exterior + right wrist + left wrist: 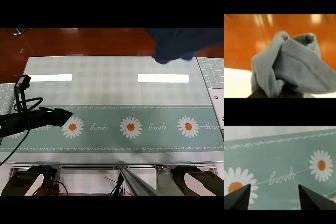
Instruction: Fold the shirts.
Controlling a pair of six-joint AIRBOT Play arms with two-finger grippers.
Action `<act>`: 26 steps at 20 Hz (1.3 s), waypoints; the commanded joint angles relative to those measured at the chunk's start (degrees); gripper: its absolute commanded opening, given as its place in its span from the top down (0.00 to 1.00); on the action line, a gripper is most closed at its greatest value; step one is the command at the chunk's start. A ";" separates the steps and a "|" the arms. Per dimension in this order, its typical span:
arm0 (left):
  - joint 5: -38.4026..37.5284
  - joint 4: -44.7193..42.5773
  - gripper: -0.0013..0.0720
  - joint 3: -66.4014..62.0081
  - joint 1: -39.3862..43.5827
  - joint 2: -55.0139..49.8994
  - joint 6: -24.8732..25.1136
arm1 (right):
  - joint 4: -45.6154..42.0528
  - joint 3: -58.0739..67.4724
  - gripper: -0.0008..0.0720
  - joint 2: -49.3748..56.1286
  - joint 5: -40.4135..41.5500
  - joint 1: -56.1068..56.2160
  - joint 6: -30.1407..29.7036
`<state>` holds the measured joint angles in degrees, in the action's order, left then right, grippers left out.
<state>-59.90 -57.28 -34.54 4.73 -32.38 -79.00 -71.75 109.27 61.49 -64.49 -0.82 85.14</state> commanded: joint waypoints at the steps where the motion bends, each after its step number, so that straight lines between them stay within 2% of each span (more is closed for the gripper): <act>1: 2.27 2.95 0.02 2.64 -0.07 1.27 0.11 | 0.09 4.57 0.95 -3.82 -0.22 5.99 -0.66; 6: 4.39 3.30 0.02 3.06 -0.07 1.27 0.11 | 2.84 2.12 0.95 -4.15 -10.19 15.67 -0.79; 10: 4.35 3.39 0.02 3.06 -0.07 1.27 0.09 | 2.58 -11.26 0.95 -4.15 -9.33 25.46 0.61; 12: 4.28 3.41 0.02 3.06 -0.07 1.27 0.07 | 2.75 -22.27 0.95 -4.15 -4.70 29.88 2.84; 16: 4.35 3.61 0.02 3.08 -0.07 1.14 -0.31 | 6.93 -41.92 0.95 0.11 12.46 36.17 8.79; 19: 4.24 3.63 0.02 3.08 -0.07 0.98 -0.31 | 14.60 -43.87 0.95 10.14 17.64 38.69 7.76; 21: 4.13 3.63 0.02 3.45 -0.07 0.98 -0.31 | 22.45 -43.87 0.92 15.56 20.87 39.12 3.96; 22: 4.09 3.61 0.02 3.91 -0.07 0.98 -0.31 | 26.47 -43.71 0.61 17.22 21.79 38.56 1.88; 23: 3.52 3.58 0.02 4.28 -0.07 0.98 -0.31 | 29.07 -42.77 0.18 18.23 21.09 37.20 -0.09; 24: 2.32 3.52 0.02 4.48 -0.07 0.98 -0.28 | 29.90 -41.27 0.13 18.29 18.91 34.77 -1.66; 26: -0.94 3.50 0.02 4.50 -0.07 0.98 -0.28 | 29.07 -37.29 0.13 16.63 11.30 27.21 -3.43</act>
<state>-57.58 -53.71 -30.39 4.73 -31.38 -79.31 -46.94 69.06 77.19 -47.81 32.40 85.73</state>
